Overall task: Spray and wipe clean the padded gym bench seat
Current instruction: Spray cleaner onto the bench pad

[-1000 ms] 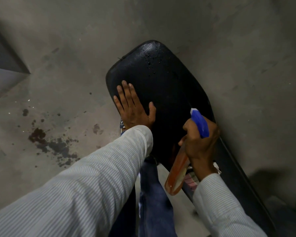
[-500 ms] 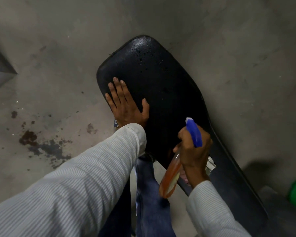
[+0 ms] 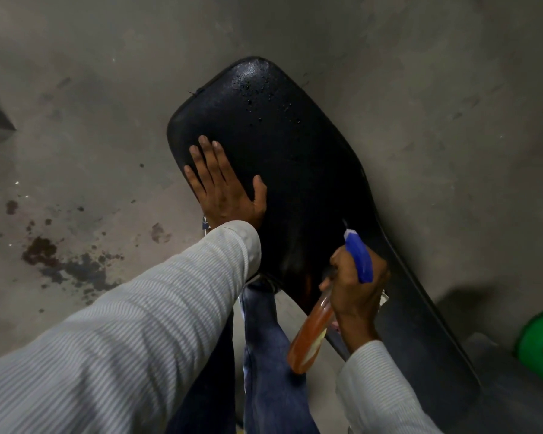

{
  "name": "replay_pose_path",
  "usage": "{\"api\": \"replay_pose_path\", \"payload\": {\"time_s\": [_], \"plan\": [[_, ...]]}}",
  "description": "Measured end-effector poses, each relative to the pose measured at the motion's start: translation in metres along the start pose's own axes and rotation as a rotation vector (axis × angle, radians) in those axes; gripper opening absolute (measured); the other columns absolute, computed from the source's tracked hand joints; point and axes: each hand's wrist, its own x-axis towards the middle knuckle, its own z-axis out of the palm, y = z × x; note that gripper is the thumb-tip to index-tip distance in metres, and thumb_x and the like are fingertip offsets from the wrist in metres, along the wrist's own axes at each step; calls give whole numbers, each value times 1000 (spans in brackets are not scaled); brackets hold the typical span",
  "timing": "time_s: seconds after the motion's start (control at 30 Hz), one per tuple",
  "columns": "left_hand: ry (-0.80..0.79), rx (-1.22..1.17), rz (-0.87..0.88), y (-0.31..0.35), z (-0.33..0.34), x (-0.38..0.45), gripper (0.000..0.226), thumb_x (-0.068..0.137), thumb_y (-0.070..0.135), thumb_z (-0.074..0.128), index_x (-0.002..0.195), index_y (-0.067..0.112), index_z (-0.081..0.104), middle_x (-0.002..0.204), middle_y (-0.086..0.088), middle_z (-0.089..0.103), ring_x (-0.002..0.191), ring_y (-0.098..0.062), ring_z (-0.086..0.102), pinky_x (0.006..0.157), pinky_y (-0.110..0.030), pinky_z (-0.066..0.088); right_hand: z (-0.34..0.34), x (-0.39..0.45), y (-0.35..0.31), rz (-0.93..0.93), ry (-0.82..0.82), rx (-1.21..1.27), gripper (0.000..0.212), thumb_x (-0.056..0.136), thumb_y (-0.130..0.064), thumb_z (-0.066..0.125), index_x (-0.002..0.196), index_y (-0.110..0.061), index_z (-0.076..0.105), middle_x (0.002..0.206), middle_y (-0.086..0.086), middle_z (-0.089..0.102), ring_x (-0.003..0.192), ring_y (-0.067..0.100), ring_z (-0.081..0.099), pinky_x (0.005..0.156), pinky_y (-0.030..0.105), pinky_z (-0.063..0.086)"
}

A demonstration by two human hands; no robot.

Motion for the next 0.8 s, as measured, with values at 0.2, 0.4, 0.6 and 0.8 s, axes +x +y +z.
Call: {"api": "replay_pose_path", "payload": {"time_s": [0.2,0.4,0.6,0.8], "plan": [[10,-23,9,-1,0,0,95,95,54,53,167,0,22,177,-20,16,165,-39,12,132,-60,11,24,-11,-3,-29,-107,-9,20,86,-29,57,68,-19,59,59,10,59,52,39,61,53,57,52],[12,-12,18,-1,0,0,95,96,55,52,167,1,22,177,-19,15,165,-38,10,133,-59,11,33,-4,-24,-102,-163,91,21,88,-23,56,70,-12,60,60,10,58,43,29,57,43,54,49],[34,-56,22,-5,6,1,96,95,54,55,167,1,22,177,-19,15,166,-38,9,133,-59,11,55,9,-51,-243,-241,111,21,83,-24,55,68,-10,59,61,6,57,50,31,57,49,53,50],[30,-86,26,-6,7,-1,96,95,57,53,168,2,22,177,-18,15,166,-37,10,134,-58,10,69,8,-71,-334,-317,130,28,83,-30,53,69,-6,59,59,7,55,51,28,54,50,44,50]]}}
